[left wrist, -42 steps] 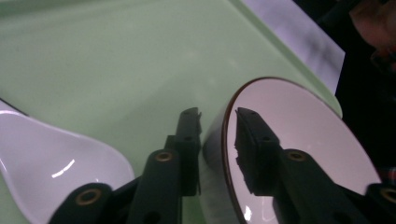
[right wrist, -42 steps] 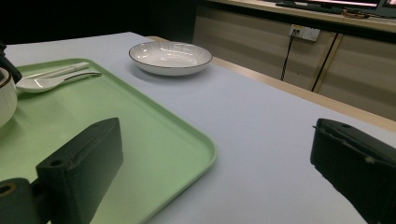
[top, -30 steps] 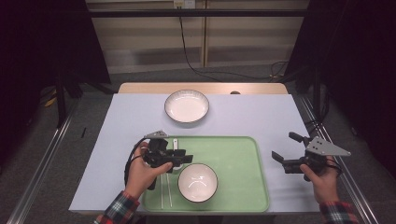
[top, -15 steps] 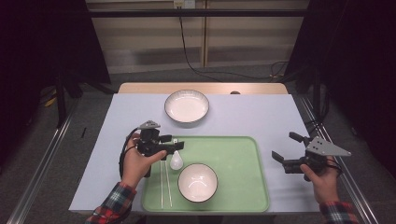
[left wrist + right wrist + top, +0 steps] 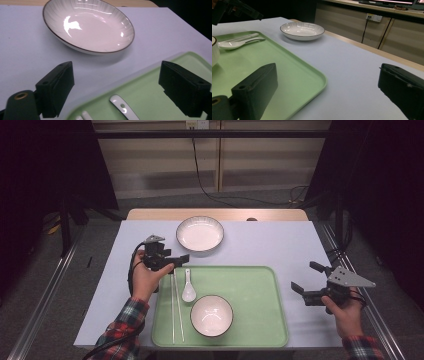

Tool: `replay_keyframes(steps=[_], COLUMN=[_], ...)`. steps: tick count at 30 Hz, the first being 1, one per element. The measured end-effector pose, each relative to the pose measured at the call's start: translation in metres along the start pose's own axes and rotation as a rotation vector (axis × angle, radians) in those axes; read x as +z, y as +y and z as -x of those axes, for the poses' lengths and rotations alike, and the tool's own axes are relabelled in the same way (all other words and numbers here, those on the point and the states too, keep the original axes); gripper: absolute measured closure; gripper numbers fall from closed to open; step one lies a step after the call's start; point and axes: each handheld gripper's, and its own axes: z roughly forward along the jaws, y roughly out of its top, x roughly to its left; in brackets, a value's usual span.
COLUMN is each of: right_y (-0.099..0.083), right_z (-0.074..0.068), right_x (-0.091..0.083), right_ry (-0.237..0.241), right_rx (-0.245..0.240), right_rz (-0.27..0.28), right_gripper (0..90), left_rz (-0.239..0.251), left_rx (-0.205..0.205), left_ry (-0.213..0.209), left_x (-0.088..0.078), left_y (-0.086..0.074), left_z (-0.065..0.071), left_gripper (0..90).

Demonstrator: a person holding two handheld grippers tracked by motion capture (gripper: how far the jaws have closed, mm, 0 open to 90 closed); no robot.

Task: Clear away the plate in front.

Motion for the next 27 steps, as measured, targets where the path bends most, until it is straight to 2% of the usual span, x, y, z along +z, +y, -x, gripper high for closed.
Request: replay_keyframes(steps=[4, 6, 18, 19, 21, 27], right_y=[0.0, 0.0, 0.0, 0.0, 0.0, 0.0], right_z=[0.0, 0.0, 0.0, 0.001, 0.0, 0.0], right_x=[0.0, 0.0, -0.001, -0.001, -0.001, -0.001], right_ry=[0.004, 0.002, -0.001, -0.002, -0.001, 0.001], right_rx=[0.0, 0.001, 0.0, -0.002, 0.002, 0.0], right_rz=[-0.003, -0.002, 0.003, 0.004, 0.0, 0.002], right_gripper=[1.8, 1.8, 1.8, 1.8, 1.8, 1.8], left_rz=[0.011, 0.001, 0.001, 0.012, 0.009, 0.018], left_rx=[-0.021, -0.02, -0.055, -0.07, -0.066, -0.091], left_ry=[0.023, 0.043, 0.099, 0.105, 0.118, 0.141], left_x=[0.009, 0.013, 0.04, 0.042, 0.046, 0.056], left_y=[0.006, 0.008, 0.024, 0.026, 0.028, 0.035], left_z=[-0.006, -0.009, -0.026, -0.027, -0.03, -0.035], left_gripper=[10.9, 10.4, 8.7, 8.7, 8.7, 7.6])
